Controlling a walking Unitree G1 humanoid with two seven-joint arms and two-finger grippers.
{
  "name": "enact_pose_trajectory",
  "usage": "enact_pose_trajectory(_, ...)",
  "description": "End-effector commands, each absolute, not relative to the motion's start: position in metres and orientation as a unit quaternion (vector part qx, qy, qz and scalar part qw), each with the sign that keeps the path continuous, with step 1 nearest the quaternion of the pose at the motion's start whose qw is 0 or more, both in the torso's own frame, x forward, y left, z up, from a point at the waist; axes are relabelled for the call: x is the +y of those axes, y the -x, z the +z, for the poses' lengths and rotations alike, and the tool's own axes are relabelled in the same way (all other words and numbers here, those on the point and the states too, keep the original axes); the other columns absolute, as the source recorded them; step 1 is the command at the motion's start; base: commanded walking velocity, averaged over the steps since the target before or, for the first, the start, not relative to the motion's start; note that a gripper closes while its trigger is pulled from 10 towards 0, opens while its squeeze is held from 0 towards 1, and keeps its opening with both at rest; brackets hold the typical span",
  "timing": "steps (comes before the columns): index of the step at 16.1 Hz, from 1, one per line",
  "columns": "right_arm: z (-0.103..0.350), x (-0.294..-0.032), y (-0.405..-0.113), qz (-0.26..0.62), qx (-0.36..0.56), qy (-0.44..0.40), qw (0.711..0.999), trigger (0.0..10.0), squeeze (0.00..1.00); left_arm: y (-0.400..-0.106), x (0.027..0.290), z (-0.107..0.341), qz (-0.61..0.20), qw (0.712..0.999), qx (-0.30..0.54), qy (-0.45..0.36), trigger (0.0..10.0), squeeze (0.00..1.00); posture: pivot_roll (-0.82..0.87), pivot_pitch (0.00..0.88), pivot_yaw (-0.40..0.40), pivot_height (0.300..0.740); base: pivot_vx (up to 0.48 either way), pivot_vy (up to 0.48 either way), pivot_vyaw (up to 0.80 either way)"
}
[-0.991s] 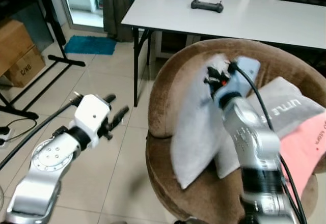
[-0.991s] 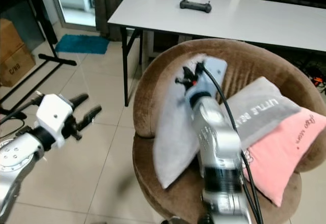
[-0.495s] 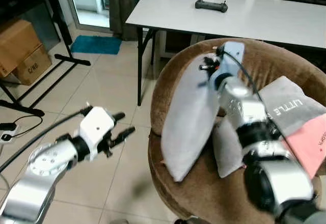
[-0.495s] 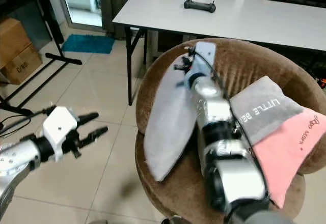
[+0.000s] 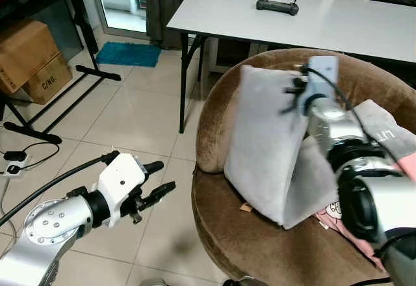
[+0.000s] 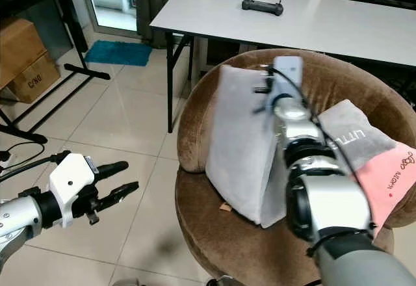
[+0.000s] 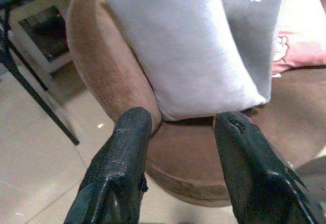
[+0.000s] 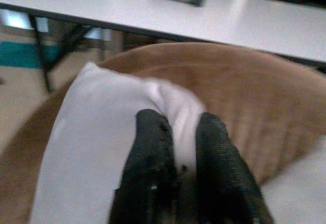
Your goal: Move the pillow to the sofa from floor
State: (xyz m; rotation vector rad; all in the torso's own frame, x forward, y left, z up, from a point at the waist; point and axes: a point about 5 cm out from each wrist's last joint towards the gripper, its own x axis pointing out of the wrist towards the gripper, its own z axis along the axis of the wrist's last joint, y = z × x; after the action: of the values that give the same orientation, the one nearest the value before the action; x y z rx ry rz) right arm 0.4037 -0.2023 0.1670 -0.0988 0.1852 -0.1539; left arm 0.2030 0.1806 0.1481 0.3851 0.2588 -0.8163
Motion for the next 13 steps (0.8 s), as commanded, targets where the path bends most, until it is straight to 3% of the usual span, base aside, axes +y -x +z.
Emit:
enact_pose_trajectory(1,0.186,-0.217,-0.407,-0.118,0.065,0.073,0.988,10.0,1.0,-0.2,0.18,0.152,-0.399,0.889,0.123,-0.187,10.0,0.0,0.2,0.038,-0.066,0.74,0.0,0.0,0.0)
enact_pose_trajectory(4,0.195,-0.249,-0.401,-0.19,0.052,0.097,0.976,10.0,1.0,-0.194,0.18,0.153,-0.397,0.889,0.133,-0.184,10.0,0.0,0.2,0.051,-0.069,0.74,0.0,0.0,0.0)
enact_pose_trajectory(6,0.208,-0.261,-0.4,-0.198,0.012,-0.002,0.98,10.0,1.0,-0.195,0.181,0.151,-0.372,0.901,0.129,-0.181,10.0,0.0,0.19,0.025,-0.067,0.74,0.0,0.0,0.0)
enact_pose_trajectory(7,0.21,-0.262,-0.4,-0.199,0.006,-0.018,0.98,10.0,1.0,-0.196,0.181,0.151,-0.365,0.904,0.128,-0.181,10.0,0.0,0.19,0.025,-0.067,0.74,0.0,0.0,0.0)
enact_pose_trajectory(8,0.211,-0.258,-0.401,-0.165,-0.008,-0.02,0.986,10.0,1.0,-0.201,0.184,0.148,-0.316,0.925,0.117,-0.177,10.0,0.0,0.16,0.0,-0.059,0.74,0.0,0.0,0.0)
enact_pose_trajectory(9,0.207,-0.252,-0.401,-0.127,-0.015,-0.024,0.991,10.0,0.54,-0.207,0.186,0.144,-0.262,0.944,0.107,-0.172,10.0,0.0,0.15,0.0,-0.052,0.74,0.0,0.0,0.0)
enact_pose_trajectory(10,0.205,-0.25,-0.401,-0.117,-0.018,-0.026,0.993,10.0,0.54,-0.208,0.186,0.144,-0.245,0.949,0.103,-0.17,10.0,0.0,0.15,0.0,-0.052,0.74,0.0,0.0,0.0)
enact_pose_trajectory(11,0.197,-0.244,-0.398,-0.093,-0.032,-0.044,0.994,10.0,0.0,-0.212,0.186,0.144,-0.213,0.959,0.089,-0.163,10.0,0.0,0.13,0.0,-0.038,0.74,0.0,0.0,0.0)
enact_pose_trajectory(13,0.182,-0.236,-0.384,-0.078,-0.051,-0.073,0.993,10.0,0.0,-0.218,0.188,0.145,-0.172,0.97,0.077,-0.154,10.0,0.0,0.12,0.0,-0.027,0.74,0.0,0.0,0.0)
